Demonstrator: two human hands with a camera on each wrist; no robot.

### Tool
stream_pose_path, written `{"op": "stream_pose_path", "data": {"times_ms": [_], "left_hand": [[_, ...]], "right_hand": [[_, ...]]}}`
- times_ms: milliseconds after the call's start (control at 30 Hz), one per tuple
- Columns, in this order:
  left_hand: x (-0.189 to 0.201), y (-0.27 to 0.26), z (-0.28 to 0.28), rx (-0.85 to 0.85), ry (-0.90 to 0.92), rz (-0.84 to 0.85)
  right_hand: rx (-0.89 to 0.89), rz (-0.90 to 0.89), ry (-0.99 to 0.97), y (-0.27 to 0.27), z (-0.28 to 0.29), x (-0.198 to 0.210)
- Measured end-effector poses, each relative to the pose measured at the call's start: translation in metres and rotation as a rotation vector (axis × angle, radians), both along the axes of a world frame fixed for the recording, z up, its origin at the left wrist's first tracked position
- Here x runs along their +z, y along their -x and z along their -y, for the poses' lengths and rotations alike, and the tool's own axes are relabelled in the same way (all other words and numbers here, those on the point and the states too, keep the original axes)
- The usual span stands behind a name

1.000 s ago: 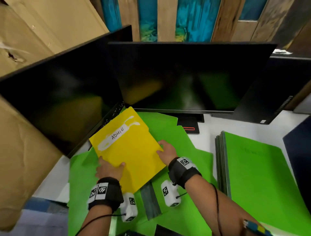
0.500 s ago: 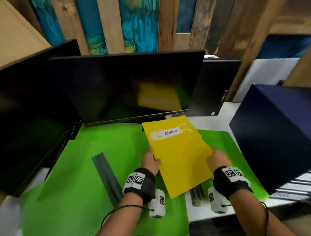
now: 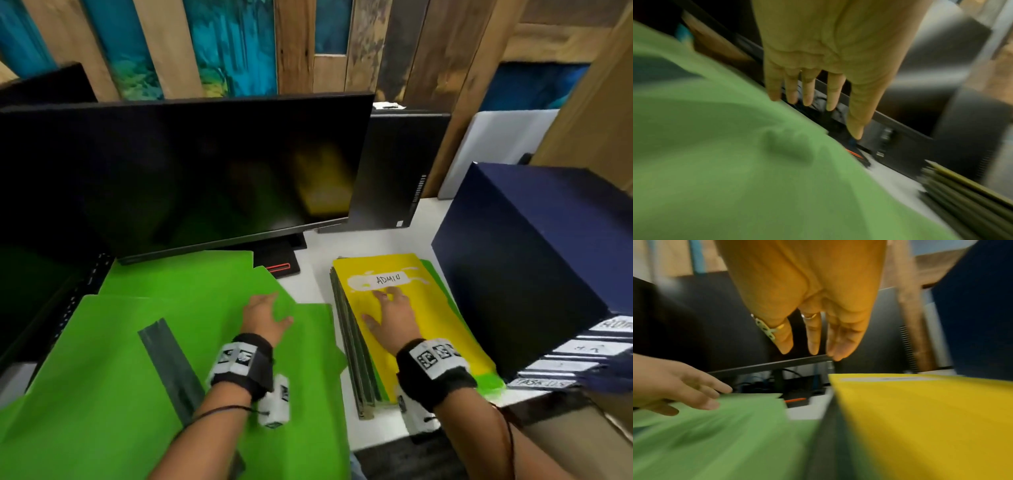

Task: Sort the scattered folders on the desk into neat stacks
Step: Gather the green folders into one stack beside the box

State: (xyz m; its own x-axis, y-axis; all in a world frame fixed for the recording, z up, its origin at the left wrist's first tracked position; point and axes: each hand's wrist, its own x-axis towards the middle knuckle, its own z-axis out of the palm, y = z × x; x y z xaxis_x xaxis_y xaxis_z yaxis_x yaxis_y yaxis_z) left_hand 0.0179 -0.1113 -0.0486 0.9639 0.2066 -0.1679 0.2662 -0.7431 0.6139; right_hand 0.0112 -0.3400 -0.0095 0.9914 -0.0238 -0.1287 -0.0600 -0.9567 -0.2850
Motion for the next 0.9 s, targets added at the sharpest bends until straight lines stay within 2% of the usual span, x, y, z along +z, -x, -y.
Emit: {"op": "stream_pose_path", "data": {"times_ms": [67, 133, 167, 267, 333, 467, 533, 667, 767, 833, 900], "left_hand": [[0.003, 0.009, -0.053, 0.192, -0.143, -0.092], [0.001, 0.025, -0.104, 0.350, -0.240, -0.211], [-0.002, 0.033, -0.126, 0.383, -0.267, -0.256], [-0.013, 0.053, -0.173, 0.340, -0.334, -0.364], [-0.016, 0.062, -0.186, 0.307, -0.369, -0.369], [-0.017, 0.067, -0.189, 0.296, -0.438, -0.353], [-0.022, 0.068, -0.188, 0.326, -0.395, -0.343], [-0.035, 0.077, -0.183, 0.375, -0.245, -0.189], [-0.026, 0.087, -0.176, 0.374, -0.132, -0.221], [-0.011, 0.090, -0.168, 0.400, -0.021, -0.111], [0.012, 0.091, -0.153, 0.448, 0.196, 0.081]], "right_hand": [[0.225, 0.033, -0.161, -0.002, -0.043, 0.001], [0.372, -0.089, -0.212, -0.003, -0.084, -0.005], [0.377, -0.183, -0.214, -0.006, -0.101, -0.013], [0.175, -0.378, -0.140, -0.022, -0.132, -0.037], [0.070, -0.400, -0.103, -0.026, -0.140, -0.053], [0.050, -0.377, -0.105, -0.019, -0.146, -0.070], [0.055, -0.365, -0.100, -0.015, -0.146, -0.073], [0.073, -0.342, -0.097, -0.009, -0.144, -0.077], [0.095, -0.347, -0.130, -0.005, -0.139, -0.080], [0.119, -0.371, -0.140, -0.004, -0.137, -0.080], [0.157, -0.406, -0.115, -0.003, -0.136, -0.079]]}}
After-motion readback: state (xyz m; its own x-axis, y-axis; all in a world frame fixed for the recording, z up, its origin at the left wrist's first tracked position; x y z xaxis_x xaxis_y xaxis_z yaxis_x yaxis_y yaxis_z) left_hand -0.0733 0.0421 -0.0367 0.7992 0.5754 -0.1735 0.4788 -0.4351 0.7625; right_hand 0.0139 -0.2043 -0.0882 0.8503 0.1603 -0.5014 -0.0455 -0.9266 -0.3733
